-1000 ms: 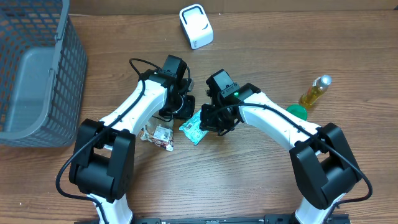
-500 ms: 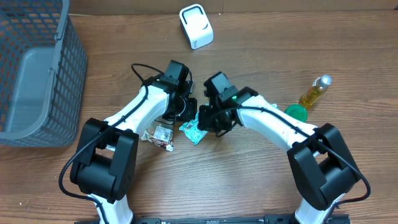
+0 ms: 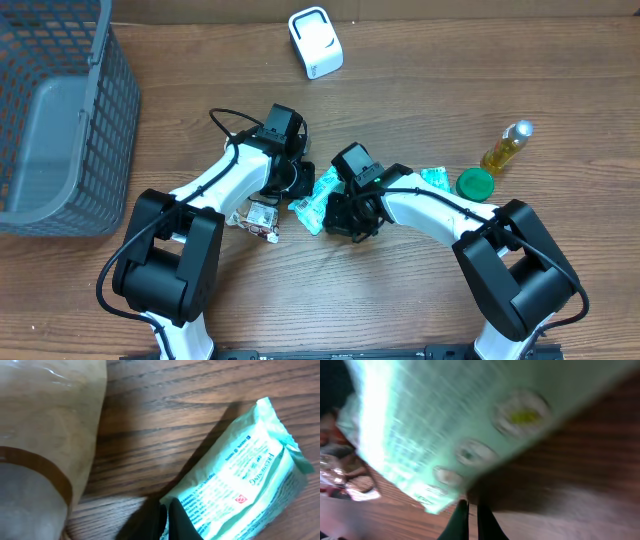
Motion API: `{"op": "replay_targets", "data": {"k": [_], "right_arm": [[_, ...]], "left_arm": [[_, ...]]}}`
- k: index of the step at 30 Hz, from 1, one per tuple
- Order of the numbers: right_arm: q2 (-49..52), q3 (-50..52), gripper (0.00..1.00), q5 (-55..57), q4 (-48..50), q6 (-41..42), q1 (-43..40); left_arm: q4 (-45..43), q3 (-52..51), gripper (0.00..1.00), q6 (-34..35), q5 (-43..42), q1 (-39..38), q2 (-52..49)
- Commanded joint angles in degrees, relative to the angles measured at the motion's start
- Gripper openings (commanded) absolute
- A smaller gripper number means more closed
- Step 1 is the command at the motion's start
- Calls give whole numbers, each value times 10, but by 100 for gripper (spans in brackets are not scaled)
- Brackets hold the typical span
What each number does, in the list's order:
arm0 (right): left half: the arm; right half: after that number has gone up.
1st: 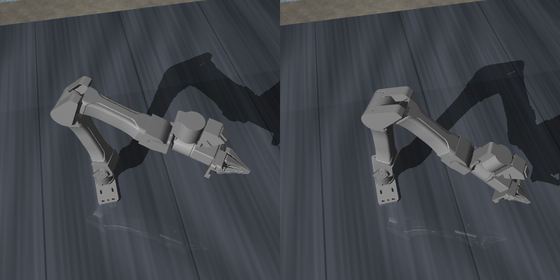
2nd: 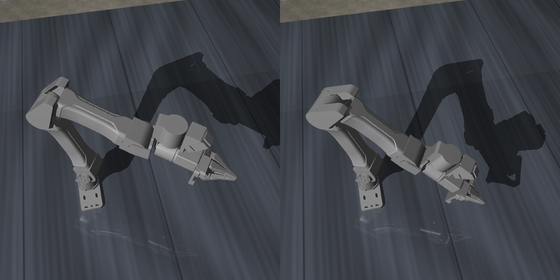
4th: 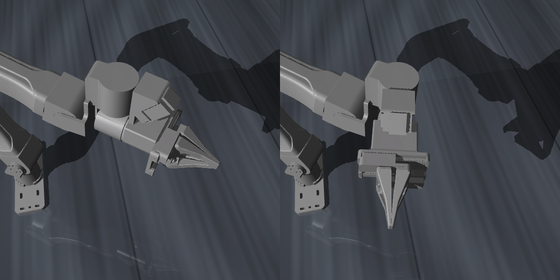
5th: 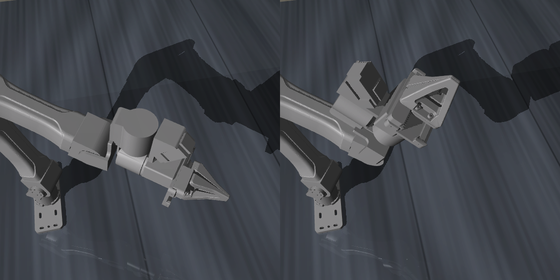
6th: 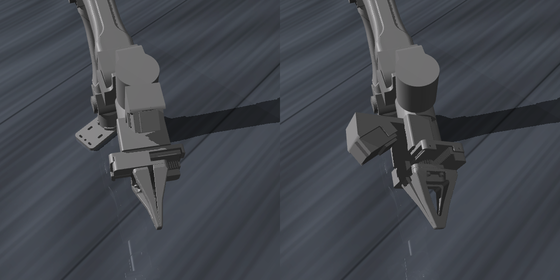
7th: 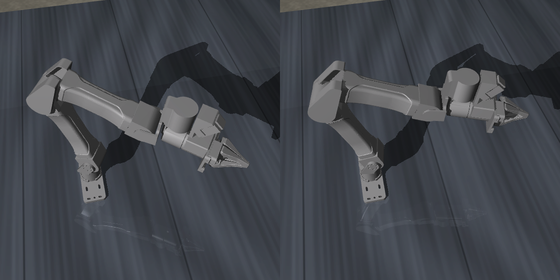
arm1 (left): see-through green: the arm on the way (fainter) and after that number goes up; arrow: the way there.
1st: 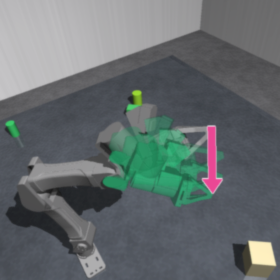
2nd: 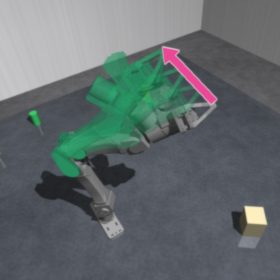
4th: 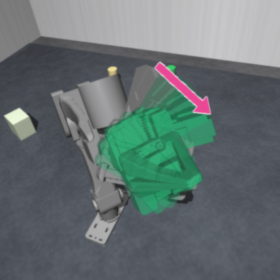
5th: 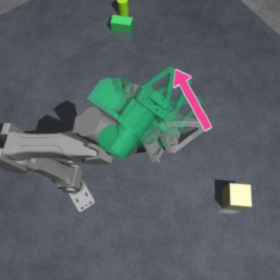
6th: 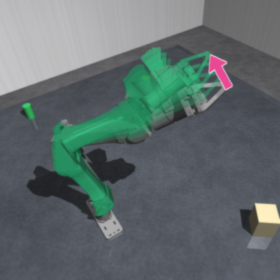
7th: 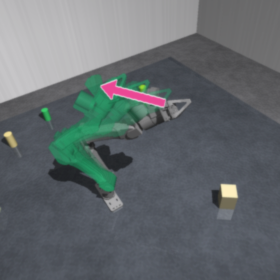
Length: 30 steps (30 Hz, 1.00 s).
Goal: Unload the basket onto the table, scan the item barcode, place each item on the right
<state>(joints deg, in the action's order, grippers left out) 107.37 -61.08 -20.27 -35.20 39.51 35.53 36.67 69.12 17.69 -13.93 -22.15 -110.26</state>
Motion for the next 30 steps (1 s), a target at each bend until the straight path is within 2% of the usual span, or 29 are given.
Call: {"op": "replay_targets", "data": {"k": [1, 6, 8, 9, 10, 15, 16, 21, 30], "right_arm": [[-16, -31, 4, 12, -31, -10, -14], [-37, -61, 9, 11, -73, -22, -42], [-38, -61, 22, 12, -77, -22, -52], [-37, -60, 36, 12, -78, -22, -57], [-37, -59, 45, 11, -78, -22, -61], [-37, -53, 52, 12, -73, -10, -64], [-37, -50, 58, 12, -70, 0, -64], [-37, -12, 58, 11, -14, 57, -63], [-37, 44, 51, 6, 78, 94, -63]], "left_arm": [[11, 17, 4, 5, 17, 4, 14], [50, 78, 5, 5, 12, 9, 18], [58, 91, 5, 5, 12, 9, 18], [57, 93, 6, 5, 13, 7, 18], [56, 92, 6, 5, 13, 7, 18], [47, 87, 9, 3, 15, 7, 7], [47, 87, 9, 3, 16, 7, 2], [51, 87, 7, 3, 3, 4, -33], [51, 87, 5, -6, 4, -21, -106]]}}
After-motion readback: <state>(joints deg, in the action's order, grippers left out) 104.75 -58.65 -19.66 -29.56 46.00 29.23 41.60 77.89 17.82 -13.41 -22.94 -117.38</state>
